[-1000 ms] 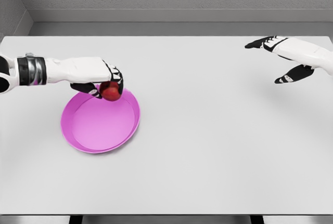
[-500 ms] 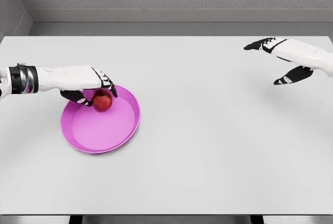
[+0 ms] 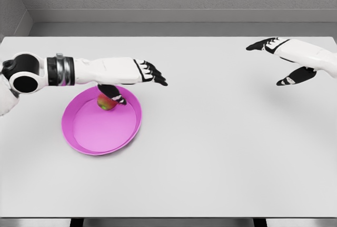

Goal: Put the apple on the plate with both arms

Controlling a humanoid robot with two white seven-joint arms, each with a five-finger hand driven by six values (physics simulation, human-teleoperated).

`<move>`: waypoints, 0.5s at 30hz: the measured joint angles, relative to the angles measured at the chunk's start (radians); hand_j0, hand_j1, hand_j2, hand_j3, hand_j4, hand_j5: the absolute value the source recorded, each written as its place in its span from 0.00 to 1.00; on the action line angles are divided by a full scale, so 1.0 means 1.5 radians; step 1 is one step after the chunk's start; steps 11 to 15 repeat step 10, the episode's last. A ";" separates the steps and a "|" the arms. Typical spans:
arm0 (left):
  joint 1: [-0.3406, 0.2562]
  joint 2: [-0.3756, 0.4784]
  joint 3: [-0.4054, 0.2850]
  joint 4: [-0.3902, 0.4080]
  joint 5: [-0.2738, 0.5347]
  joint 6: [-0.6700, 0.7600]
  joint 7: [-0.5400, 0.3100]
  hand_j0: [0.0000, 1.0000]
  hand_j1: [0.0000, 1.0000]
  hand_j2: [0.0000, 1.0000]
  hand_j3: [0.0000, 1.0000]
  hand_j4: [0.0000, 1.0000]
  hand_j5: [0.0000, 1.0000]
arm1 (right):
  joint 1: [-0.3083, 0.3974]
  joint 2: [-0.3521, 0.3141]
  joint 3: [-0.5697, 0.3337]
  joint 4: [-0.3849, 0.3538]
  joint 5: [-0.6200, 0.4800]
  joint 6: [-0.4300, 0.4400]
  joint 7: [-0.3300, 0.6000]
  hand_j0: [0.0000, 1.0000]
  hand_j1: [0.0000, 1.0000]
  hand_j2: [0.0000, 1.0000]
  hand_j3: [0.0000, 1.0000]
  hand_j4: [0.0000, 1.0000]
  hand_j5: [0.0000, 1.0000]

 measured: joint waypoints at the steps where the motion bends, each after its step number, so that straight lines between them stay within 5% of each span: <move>1: 0.000 -0.026 0.000 -0.002 0.003 0.000 0.000 1.00 1.00 1.00 1.00 1.00 1.00 | 0.000 0.000 0.000 -0.003 0.000 0.000 0.000 1.00 1.00 1.00 1.00 1.00 1.00; 5: 0.001 -0.075 0.001 -0.003 0.009 0.000 0.000 1.00 1.00 1.00 1.00 1.00 1.00 | 0.000 -0.001 -0.001 -0.010 0.000 0.000 0.000 1.00 1.00 1.00 1.00 1.00 1.00; 15: 0.002 -0.083 0.002 -0.002 0.010 0.000 0.000 1.00 1.00 1.00 1.00 1.00 1.00 | 0.002 -0.002 -0.001 -0.012 0.000 0.000 0.000 1.00 1.00 1.00 1.00 1.00 1.00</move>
